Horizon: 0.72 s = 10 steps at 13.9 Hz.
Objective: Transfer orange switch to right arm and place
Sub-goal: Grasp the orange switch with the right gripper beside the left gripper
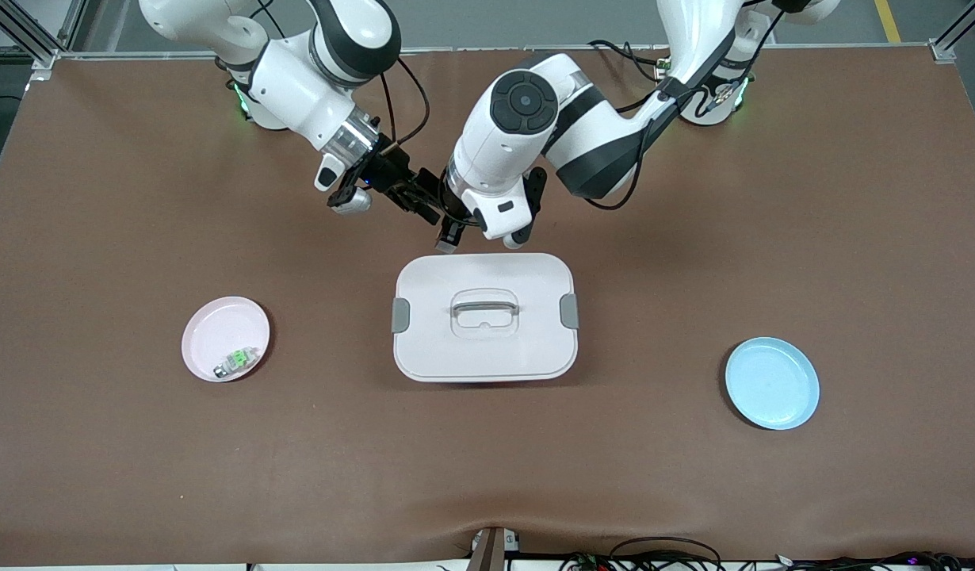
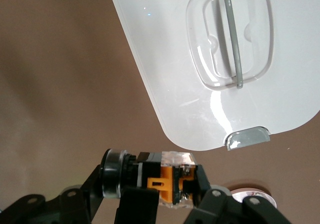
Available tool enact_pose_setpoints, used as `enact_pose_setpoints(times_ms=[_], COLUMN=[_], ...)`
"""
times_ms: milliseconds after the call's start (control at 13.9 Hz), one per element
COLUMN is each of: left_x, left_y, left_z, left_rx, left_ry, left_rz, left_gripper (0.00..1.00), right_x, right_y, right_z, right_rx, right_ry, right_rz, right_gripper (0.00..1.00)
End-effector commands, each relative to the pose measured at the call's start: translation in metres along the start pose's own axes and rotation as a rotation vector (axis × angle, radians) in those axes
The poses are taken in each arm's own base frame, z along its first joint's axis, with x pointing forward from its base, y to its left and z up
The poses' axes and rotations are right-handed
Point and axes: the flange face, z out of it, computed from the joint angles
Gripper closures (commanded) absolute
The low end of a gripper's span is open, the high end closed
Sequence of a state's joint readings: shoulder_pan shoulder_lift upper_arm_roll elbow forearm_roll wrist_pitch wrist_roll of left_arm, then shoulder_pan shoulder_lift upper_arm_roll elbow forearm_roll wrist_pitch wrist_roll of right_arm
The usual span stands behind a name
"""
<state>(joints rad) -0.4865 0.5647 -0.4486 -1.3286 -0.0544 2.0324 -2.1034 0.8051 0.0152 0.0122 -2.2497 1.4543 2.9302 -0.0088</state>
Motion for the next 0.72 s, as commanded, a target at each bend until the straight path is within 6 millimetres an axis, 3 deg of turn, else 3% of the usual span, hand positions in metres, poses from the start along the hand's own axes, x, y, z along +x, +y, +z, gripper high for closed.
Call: enact_pose_setpoints(times_ms=[0,649], left_x=[-0.0145,-0.0140], left_y=[-0.0018,-0.0015], left_z=[-0.0035,-0.0048], left_rx=[-0.012,-0.012], left_ry=[-0.012,-0.014], left_rz=[0.003,0.001], left_gripper=[1.00,1.00], right_x=[-0.0036,-0.0035], right_y=[-0.0068,-0.0082], right_z=[0.0078,0.0065], right_rx=[0.014,0.033], right_ry=[-0.003,-0.002], right_rz=[0.012,0.051], right_gripper=[1.00,1.00])
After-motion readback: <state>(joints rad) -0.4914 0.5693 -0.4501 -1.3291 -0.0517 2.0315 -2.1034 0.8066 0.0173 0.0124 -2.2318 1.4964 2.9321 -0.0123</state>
